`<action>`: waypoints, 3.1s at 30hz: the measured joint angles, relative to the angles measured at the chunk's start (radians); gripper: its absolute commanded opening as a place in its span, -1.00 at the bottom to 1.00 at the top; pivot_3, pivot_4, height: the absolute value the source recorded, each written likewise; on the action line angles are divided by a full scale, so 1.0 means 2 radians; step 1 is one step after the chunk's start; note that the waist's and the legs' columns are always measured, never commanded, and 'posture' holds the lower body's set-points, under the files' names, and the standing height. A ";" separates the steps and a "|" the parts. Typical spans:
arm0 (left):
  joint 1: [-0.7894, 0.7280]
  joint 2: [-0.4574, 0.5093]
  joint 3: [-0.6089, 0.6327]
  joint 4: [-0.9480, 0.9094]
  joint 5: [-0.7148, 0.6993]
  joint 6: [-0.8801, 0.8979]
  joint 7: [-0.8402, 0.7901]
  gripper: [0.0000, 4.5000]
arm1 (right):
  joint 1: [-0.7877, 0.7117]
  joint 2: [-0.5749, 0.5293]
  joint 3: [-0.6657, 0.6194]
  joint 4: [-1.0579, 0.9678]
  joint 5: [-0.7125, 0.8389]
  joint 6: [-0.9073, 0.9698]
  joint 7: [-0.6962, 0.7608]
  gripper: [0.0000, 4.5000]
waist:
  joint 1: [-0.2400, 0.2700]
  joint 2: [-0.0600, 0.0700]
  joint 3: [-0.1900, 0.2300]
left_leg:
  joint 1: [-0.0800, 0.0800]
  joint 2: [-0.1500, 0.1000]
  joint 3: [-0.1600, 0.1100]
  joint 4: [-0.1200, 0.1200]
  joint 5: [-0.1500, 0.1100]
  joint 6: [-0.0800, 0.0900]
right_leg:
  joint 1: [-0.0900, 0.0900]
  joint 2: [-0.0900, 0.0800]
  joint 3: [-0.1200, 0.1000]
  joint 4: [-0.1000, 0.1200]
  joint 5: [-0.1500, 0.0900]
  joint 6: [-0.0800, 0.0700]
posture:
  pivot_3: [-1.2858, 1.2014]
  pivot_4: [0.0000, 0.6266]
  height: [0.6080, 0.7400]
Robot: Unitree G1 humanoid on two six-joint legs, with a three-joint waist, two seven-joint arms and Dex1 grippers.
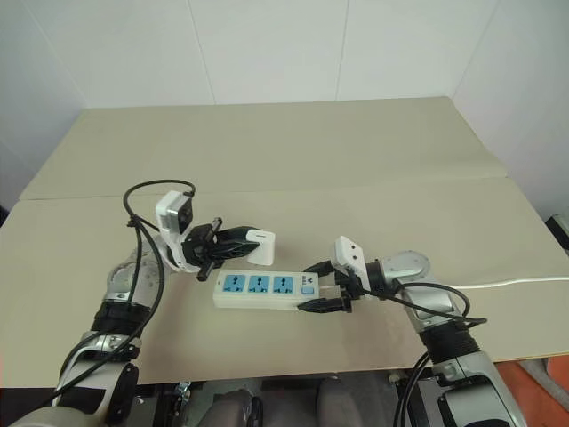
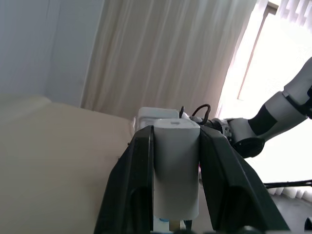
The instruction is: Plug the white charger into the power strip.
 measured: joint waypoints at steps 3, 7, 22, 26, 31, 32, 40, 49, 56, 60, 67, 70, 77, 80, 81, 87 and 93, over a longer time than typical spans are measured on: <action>0.000 -0.007 -0.010 0.009 0.017 -0.015 -0.012 -0.56 | 0.004 0.002 0.002 -0.010 0.000 0.006 -0.004 0.53 | 0.000 0.000 0.000 | 0.000 0.000 0.000 0.000 0.000 0.000 | 0.000 0.000 0.000 0.000 0.000 0.000 | 0.03 -0.52 1.00; 0.000 -0.015 -0.019 0.016 0.036 -0.034 -0.025 -0.56 | 0.015 0.003 0.002 -0.027 0.000 0.012 -0.010 0.53 | 0.000 0.000 0.000 | 0.000 0.000 0.000 0.000 0.000 0.000 | 0.000 0.000 0.000 0.000 0.000 0.000 | 0.03 -0.52 1.00; 0.032 -0.023 -0.029 0.024 0.047 -0.041 -0.024 -0.56 | 0.023 0.030 0.007 -0.013 -0.027 -0.057 -0.029 0.53 | -0.001 0.000 0.000 | 0.000 0.000 0.000 0.000 0.000 0.001 | 0.000 0.000 0.000 0.000 0.000 0.000 | 0.03 -0.52 1.00; 0.037 -0.023 -0.029 0.015 0.047 -0.034 -0.018 -0.56 | 0.022 0.032 0.007 0.004 -0.030 -0.092 -0.025 0.53 | 0.000 0.000 0.000 | 0.001 0.000 0.000 0.000 0.000 0.001 | 0.001 0.000 0.000 0.000 0.000 0.000 | 0.03 -0.52 1.00; 0.044 -0.023 -0.027 0.008 0.047 -0.033 -0.016 -0.56 | 0.017 0.036 0.008 0.030 -0.032 -0.130 -0.019 0.53 | 0.000 0.000 0.000 | 0.002 0.000 0.000 0.000 0.000 0.001 | 0.002 0.000 0.000 0.000 0.000 0.000 | 0.03 -0.52 1.00; 0.045 -0.023 -0.026 0.007 0.047 -0.032 -0.016 -0.56 | 0.016 0.037 0.008 0.035 -0.033 -0.137 -0.018 0.53 | 0.000 0.000 0.000 | 0.002 0.000 0.000 0.000 0.000 0.001 | 0.002 0.000 0.000 0.001 0.000 0.000 | 0.03 -0.52 1.00; 0.067 -0.017 -0.019 -0.026 0.045 -0.029 -0.003 -0.56 | 0.010 0.040 0.008 0.056 -0.034 -0.167 -0.016 0.53 | 0.000 0.000 0.000 | 0.003 0.000 0.000 0.000 0.000 0.001 | 0.002 0.000 0.000 0.001 0.000 0.000 | 0.03 -0.52 1.00; 0.094 -0.009 -0.012 -0.049 0.040 -0.022 0.011 -0.56 | 0.007 0.041 0.008 0.064 -0.034 -0.173 -0.016 0.53 | 0.001 0.000 0.000 | 0.004 0.000 0.000 0.000 -0.002 0.004 | 0.003 0.000 0.000 0.001 0.000 0.000 | 0.03 -0.52 1.00; 0.095 -0.013 -0.012 -0.049 0.041 -0.033 0.021 -0.56 | 0.002 0.042 0.009 0.070 -0.034 -0.174 -0.016 0.53 | 0.001 0.000 0.000 | 0.004 0.000 0.000 0.000 -0.002 0.004 | 0.003 0.000 0.000 0.001 0.000 0.000 | 0.03 -0.52 1.00; 0.093 -0.017 -0.012 -0.043 0.043 -0.041 0.022 -0.56 | 0.002 0.042 0.009 0.070 -0.034 -0.175 -0.016 0.53 | 0.001 0.000 0.000 | 0.004 0.000 0.000 0.000 -0.002 0.004 | 0.003 0.000 0.000 0.001 0.000 0.000 | 0.03 -0.52 1.00; 0.082 -0.019 -0.013 -0.026 0.049 -0.056 0.017 -0.56 | 0.002 0.042 0.010 0.070 -0.034 -0.175 -0.017 0.53 | 0.001 0.000 0.000 | 0.004 0.000 0.000 0.000 -0.002 0.004 | 0.003 0.000 0.000 0.001 0.000 0.000 | 0.03 -0.52 1.00; 0.080 -0.019 -0.015 -0.022 0.056 -0.065 0.010 -0.56 | 0.002 0.042 0.010 0.070 -0.034 -0.175 -0.017 0.53 | 0.001 0.000 0.000 | 0.004 0.000 0.000 0.000 -0.002 0.004 | 0.003 0.000 0.000 0.001 0.000 0.000 | 0.03 -0.52 1.00; 0.079 -0.016 -0.015 -0.022 0.057 -0.057 -0.002 -0.56 | 0.002 0.042 0.011 0.070 -0.034 -0.175 -0.018 0.53 | 0.001 0.000 0.000 | 0.004 0.000 0.000 0.000 -0.002 0.004 | 0.003 0.000 0.000 0.001 0.000 0.000 | 0.03 -0.52 1.00; 0.082 -0.016 -0.015 -0.024 0.057 -0.060 -0.002 -0.56 | 0.002 0.042 0.011 0.070 -0.034 -0.175 -0.018 0.53 | 0.001 0.000 0.000 | 0.005 0.000 0.000 0.000 -0.002 0.004 | 0.003 0.000 0.000 0.001 0.000 0.000 | 0.03 -0.52 1.00; 0.083 -0.016 -0.015 -0.024 0.058 -0.064 -0.002 -0.56 | 0.002 0.043 0.011 0.070 -0.034 -0.175 -0.018 0.53 | 0.001 0.000 0.000 | 0.005 0.000 0.000 0.000 -0.002 0.004 | 0.003 0.000 0.000 0.001 0.000 0.000 | 0.03 -0.52 1.00; 0.086 -0.012 -0.015 -0.021 0.068 -0.093 -0.007 -0.56 | 0.002 0.043 0.012 0.070 -0.034 -0.175 -0.020 0.53 | 0.001 0.000 0.000 | 0.005 0.001 0.000 0.000 -0.002 0.004 | 0.003 0.000 0.000 0.001 0.000 0.000 | 0.03 -0.52 1.00; 0.084 -0.014 -0.011 -0.011 0.067 -0.099 -0.003 -0.56 | 0.002 0.043 0.013 0.070 -0.034 -0.175 -0.022 0.53 | 0.001 0.001 -0.001 | 0.005 0.001 0.000 0.000 -0.002 0.004 | 0.003 0.001 0.000 0.001 0.000 0.000 | 0.03 -0.52 1.00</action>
